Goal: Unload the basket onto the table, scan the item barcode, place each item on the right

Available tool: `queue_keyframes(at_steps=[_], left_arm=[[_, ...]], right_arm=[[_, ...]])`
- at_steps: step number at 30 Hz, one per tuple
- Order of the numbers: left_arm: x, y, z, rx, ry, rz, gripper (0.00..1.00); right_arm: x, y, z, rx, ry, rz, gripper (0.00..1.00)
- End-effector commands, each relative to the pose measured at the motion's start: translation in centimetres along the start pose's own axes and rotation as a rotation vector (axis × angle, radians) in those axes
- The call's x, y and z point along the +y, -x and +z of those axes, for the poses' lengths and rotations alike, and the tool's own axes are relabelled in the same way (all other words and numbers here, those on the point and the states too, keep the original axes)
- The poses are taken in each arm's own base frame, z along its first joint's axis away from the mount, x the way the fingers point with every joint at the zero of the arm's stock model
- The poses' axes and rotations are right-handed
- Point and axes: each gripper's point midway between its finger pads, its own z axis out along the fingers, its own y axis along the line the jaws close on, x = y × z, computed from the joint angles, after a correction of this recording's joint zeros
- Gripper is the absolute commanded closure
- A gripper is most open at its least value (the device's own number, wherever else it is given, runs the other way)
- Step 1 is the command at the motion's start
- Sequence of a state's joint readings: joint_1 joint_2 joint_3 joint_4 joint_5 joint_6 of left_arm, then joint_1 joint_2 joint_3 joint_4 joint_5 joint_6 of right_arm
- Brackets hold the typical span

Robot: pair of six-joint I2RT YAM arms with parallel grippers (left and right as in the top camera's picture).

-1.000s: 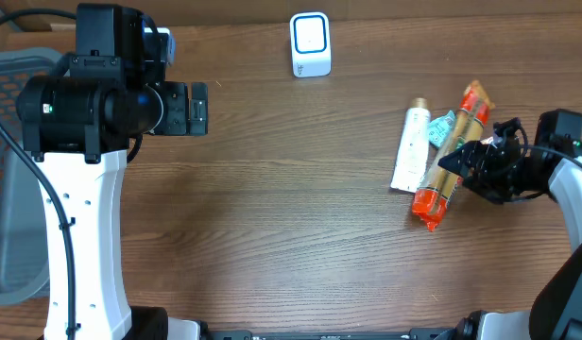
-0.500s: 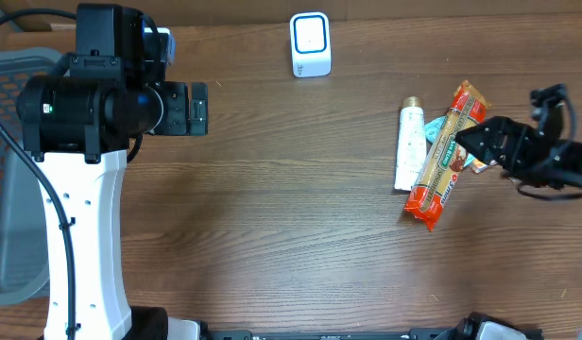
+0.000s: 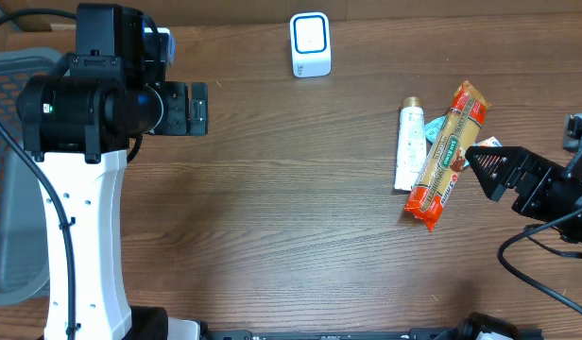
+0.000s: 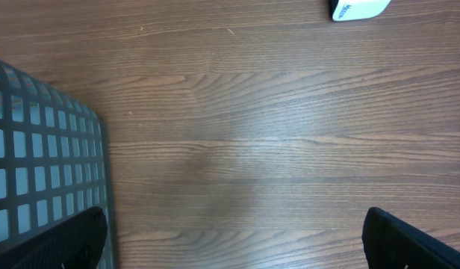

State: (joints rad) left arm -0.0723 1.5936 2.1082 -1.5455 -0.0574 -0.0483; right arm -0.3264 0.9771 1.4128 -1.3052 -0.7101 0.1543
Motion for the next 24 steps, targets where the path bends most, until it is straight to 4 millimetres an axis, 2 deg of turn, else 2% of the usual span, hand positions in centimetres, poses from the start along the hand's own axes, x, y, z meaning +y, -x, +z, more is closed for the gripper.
queue_keyframes(at_steps=[1, 8, 12, 19, 24], left_arm=[[-0.2, 0.2, -0.1, -0.006, -0.002, 0.024, 0.0], [-0.2, 0.2, -0.1, -0.006, -0.002, 0.024, 0.0], [-0.2, 0.2, -0.1, -0.006, -0.002, 0.024, 0.0], [-0.2, 0.2, -0.1, -0.006, -0.002, 0.024, 0.0], [-0.2, 0.2, -0.1, -0.006, -0.002, 0.024, 0.0]], right_arm=[[0.5, 0.4, -0.3, -0.01, 0.011, 0.004, 0.0], [-0.1, 0.6, 0.5, 0.016, 0.006, 0.026, 0.0], [-1.2, 0.3, 0.9, 0.018, -0.067, 0.002, 0.0], [0.1, 0.4, 0.5, -0.174, -0.156, -0.276, 0.0], [-1.0, 0.7, 0.3, -0.384, -0.174, -0.356, 0.0]])
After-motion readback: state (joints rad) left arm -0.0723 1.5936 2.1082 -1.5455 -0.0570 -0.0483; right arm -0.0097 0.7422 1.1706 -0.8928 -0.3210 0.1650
